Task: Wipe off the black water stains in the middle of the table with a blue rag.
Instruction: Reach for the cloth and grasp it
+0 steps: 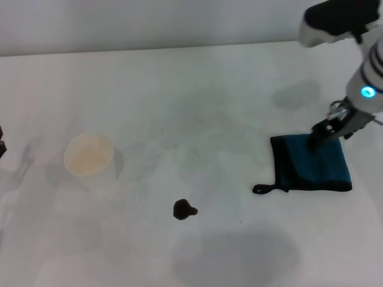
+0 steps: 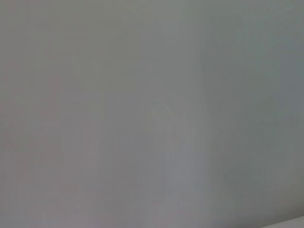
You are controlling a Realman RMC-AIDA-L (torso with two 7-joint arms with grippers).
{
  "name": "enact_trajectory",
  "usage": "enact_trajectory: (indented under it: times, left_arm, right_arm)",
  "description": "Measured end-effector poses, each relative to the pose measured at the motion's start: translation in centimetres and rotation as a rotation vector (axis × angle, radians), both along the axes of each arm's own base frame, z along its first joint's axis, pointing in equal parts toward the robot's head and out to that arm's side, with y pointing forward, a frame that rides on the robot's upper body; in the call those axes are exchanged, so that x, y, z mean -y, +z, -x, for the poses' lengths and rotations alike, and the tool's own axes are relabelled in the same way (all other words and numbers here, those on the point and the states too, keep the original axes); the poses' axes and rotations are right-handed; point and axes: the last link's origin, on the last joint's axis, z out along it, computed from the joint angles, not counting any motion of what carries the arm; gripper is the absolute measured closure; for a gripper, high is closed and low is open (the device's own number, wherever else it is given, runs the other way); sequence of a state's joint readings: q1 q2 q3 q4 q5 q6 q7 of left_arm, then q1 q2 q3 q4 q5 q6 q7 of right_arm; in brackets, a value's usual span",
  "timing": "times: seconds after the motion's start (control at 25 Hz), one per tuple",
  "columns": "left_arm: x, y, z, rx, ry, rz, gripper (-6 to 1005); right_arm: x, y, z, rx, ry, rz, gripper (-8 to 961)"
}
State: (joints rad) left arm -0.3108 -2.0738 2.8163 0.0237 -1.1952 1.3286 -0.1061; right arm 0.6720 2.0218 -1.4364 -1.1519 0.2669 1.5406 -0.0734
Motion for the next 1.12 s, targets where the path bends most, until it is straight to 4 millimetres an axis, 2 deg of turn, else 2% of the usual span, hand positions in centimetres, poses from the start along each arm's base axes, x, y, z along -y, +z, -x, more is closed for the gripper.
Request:
enact_trajectory:
  times: [0.12,0.44,0.84,1.12]
  left_arm:
    - [-0.1,0.0,0.0,0.000,-0.001,-0.002,120]
    - [-0.3,0.3,0.0,0.000,0.003,-0.014,119]
    - [-0.4,0.2,-0.1,-0.002,0.002,-0.013,119]
    - [-0.9,0.2,-0.3,-0.002,-0.007,-0.011,122]
  right_arm:
    - [0.0,-1.0,0.6,-0.023,0.015,0.010,107]
    - [0.0,-3.4,0.6,-0.023,0.019,0.059,106]
    - [-0.5,-3.6,-1.0,0.037,-0.020,0.075,105]
    - [-0.5,-3.7,-1.3,0.045,-0.021,0.083,105]
